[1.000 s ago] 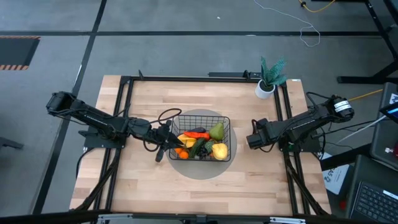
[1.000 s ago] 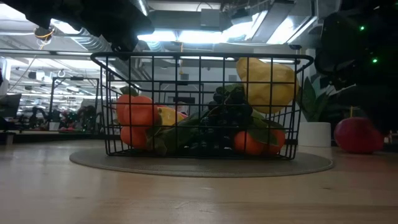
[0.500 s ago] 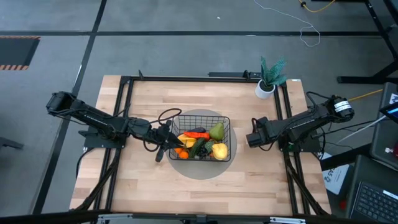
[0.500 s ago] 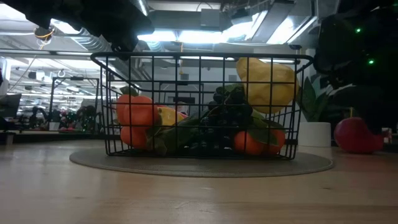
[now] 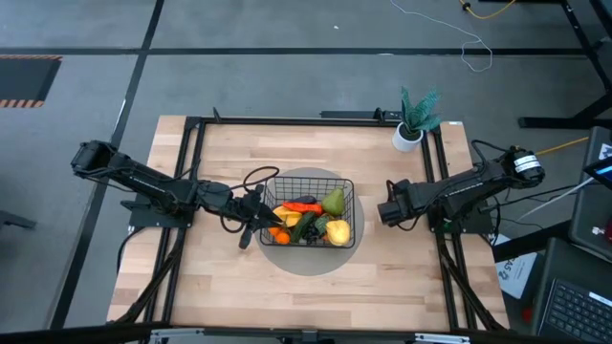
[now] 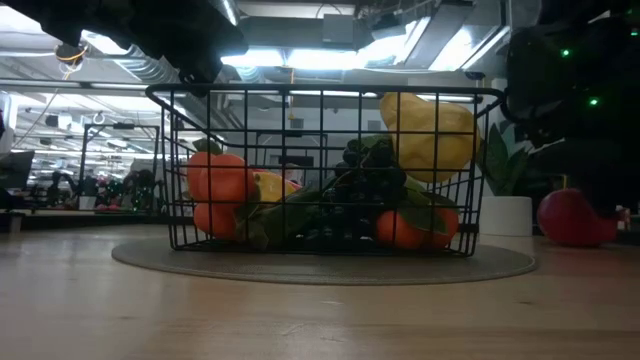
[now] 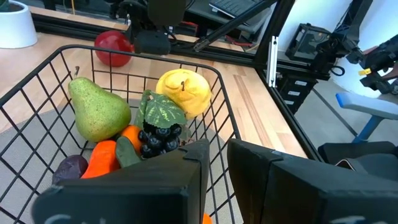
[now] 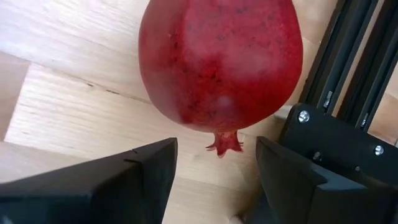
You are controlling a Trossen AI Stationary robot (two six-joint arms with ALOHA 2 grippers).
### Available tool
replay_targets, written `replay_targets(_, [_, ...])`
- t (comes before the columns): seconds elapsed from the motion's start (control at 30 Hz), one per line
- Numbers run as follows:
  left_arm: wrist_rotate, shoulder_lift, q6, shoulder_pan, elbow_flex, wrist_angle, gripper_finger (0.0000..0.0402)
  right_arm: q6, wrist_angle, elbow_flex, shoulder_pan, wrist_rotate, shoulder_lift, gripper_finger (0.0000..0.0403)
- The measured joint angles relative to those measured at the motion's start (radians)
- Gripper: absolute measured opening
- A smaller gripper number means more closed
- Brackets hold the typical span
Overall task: Build produce basket
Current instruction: Put the pomegranate into the black wire basket
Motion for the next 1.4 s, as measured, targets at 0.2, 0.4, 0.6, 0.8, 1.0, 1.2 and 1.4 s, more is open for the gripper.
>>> replay_targets(0.2, [0.0, 0.0, 0.0, 0.0, 0.0, 0.0, 0.0046, -0.055, 0.032, -0.019, -0.001, 0.0, 0.001, 0.0208])
replay_targets(0.4, [0.0, 0.0, 0.0, 0.0, 0.0, 0.0, 0.0046, -0.047, 0.083, -0.063, -0.001, 0.005, 0.0, 0.0208])
replay_targets(0.6, [0.0, 0.0, 0.0, 0.0, 0.0, 0.0, 0.0046, -0.047, 0.092, -0.071, -0.001, 0.009, 0.0, 0.0194])
replay_targets(0.8, [0.0, 0.0, 0.0, 0.0, 0.0, 0.0, 0.0046, -0.047, 0.092, -0.07, -0.001, 0.046, 0.0, 0.0135])
replay_targets(1.0, [0.0, 0.0, 0.0, 0.0, 0.0, 0.0, 0.0046, -0.048, 0.092, -0.069, -0.001, 0.071, 0.0, 0.008])
replay_targets(1.2, [0.0, 0.0, 0.0, 0.0, 0.0, 0.0, 0.0046, -0.048, 0.092, -0.069, -0.001, 0.072, 0.0, 0.0028])
replay_targets(1.4, [0.0, 0.0, 0.0, 0.0, 0.0, 0.0, 0.0046, -0.048, 0.092, -0.069, -0.001, 0.068, 0.0, 0.0004])
